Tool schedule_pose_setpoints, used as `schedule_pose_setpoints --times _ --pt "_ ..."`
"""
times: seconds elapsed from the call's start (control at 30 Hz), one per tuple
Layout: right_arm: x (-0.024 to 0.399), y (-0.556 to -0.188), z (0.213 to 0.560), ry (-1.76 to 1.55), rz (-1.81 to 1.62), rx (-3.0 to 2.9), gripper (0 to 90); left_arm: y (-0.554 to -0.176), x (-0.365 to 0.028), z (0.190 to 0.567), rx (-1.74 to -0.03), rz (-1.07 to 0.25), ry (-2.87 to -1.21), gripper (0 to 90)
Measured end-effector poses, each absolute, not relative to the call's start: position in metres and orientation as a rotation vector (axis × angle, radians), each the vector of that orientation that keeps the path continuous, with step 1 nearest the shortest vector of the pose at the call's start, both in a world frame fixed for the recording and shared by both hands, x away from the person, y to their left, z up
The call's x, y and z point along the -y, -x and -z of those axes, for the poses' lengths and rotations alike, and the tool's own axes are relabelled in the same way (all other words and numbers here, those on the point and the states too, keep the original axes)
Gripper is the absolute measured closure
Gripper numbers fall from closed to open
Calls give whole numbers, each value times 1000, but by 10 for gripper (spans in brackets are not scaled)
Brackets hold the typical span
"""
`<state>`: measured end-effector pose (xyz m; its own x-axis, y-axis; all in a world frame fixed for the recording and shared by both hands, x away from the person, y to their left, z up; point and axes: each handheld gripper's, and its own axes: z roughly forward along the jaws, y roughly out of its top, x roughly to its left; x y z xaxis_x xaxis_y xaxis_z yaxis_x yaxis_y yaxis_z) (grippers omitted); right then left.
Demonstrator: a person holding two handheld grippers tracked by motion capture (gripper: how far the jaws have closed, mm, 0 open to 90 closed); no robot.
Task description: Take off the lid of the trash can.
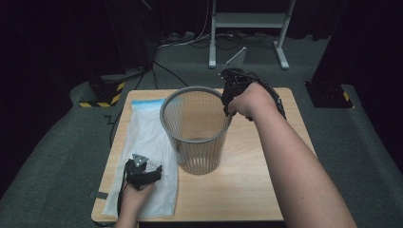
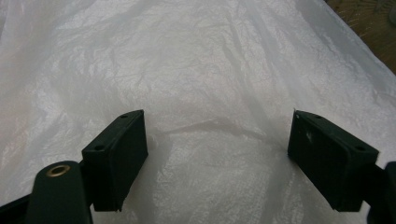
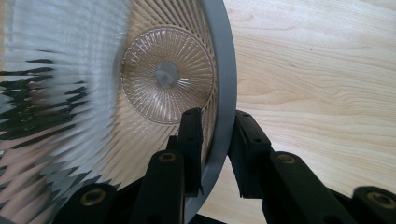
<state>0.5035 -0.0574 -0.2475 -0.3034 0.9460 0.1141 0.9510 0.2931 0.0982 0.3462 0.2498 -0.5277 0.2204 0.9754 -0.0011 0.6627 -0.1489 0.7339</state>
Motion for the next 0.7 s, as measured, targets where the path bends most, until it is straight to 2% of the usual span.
schedule_pose_setpoints --times 0.23,0.7 --pt "56 -503 253 1817 211 2513 774 -346 -250 528 -1508 -658 -1887 198" --pt "54 -502 240 1822 231 2564 783 -346 -250 528 -1507 -660 -1887 198"
